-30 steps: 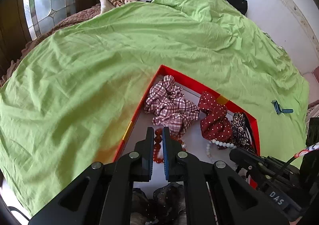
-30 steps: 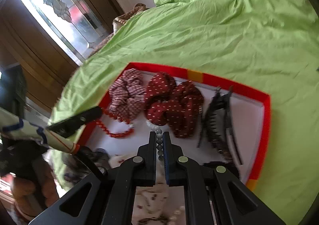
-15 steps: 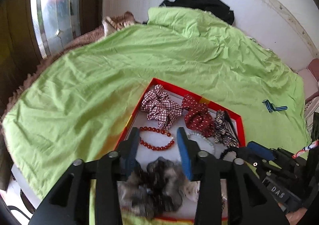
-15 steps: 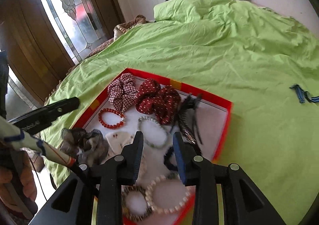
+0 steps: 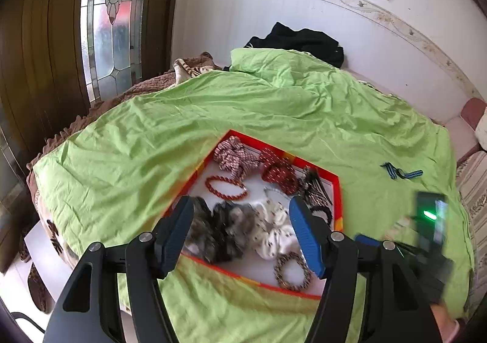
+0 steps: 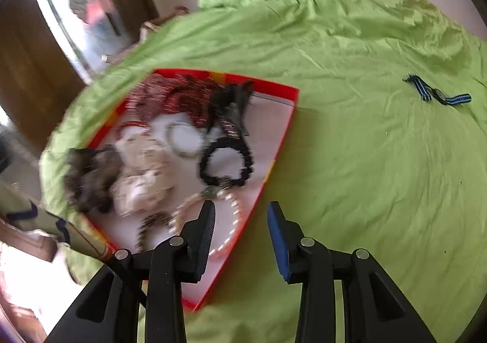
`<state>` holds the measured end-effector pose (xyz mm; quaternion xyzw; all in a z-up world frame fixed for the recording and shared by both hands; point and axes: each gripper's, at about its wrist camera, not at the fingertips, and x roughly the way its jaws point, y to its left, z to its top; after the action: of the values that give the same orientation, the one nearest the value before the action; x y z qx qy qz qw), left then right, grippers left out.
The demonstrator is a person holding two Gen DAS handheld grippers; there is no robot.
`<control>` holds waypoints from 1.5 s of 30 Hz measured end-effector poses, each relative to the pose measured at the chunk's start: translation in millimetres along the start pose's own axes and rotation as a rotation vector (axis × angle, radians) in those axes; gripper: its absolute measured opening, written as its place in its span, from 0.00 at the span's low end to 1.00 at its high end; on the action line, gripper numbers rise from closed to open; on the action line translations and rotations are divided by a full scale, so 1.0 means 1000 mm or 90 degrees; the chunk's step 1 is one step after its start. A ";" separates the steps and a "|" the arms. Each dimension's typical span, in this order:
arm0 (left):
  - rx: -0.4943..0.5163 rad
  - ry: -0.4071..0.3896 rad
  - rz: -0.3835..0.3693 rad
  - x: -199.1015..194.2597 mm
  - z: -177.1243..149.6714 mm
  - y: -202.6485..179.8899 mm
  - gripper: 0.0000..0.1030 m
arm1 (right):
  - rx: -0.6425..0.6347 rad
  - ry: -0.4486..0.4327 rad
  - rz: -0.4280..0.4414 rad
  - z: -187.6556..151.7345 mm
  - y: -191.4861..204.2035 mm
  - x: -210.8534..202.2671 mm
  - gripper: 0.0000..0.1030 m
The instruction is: Organize jewelry
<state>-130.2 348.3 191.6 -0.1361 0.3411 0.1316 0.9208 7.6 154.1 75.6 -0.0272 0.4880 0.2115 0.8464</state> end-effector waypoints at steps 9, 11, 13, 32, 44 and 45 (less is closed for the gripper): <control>0.027 -0.011 0.025 0.003 -0.010 0.006 0.63 | 0.098 -0.002 -0.003 0.022 -0.034 0.024 0.29; 0.006 -0.001 0.018 0.012 -0.011 0.011 0.63 | 0.081 0.012 -0.002 0.023 -0.029 0.032 0.23; 0.001 0.007 0.014 0.018 -0.012 0.011 0.63 | 0.065 0.024 -0.014 0.023 -0.023 0.041 0.13; 0.026 0.008 -0.002 0.010 -0.027 -0.015 0.68 | 0.181 -0.009 -0.189 -0.007 -0.103 0.006 0.06; 0.037 0.000 0.019 -0.007 -0.042 -0.035 0.78 | 0.124 -0.057 -0.120 -0.032 -0.095 -0.050 0.14; 0.039 0.004 0.019 -0.007 -0.044 -0.036 0.78 | 0.118 -0.059 -0.114 -0.035 -0.091 -0.055 0.17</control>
<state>-149.3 298.7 170.4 -0.1033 0.3497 0.1342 0.9214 -10.0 44.1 89.0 0.0176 0.4614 0.0904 0.8824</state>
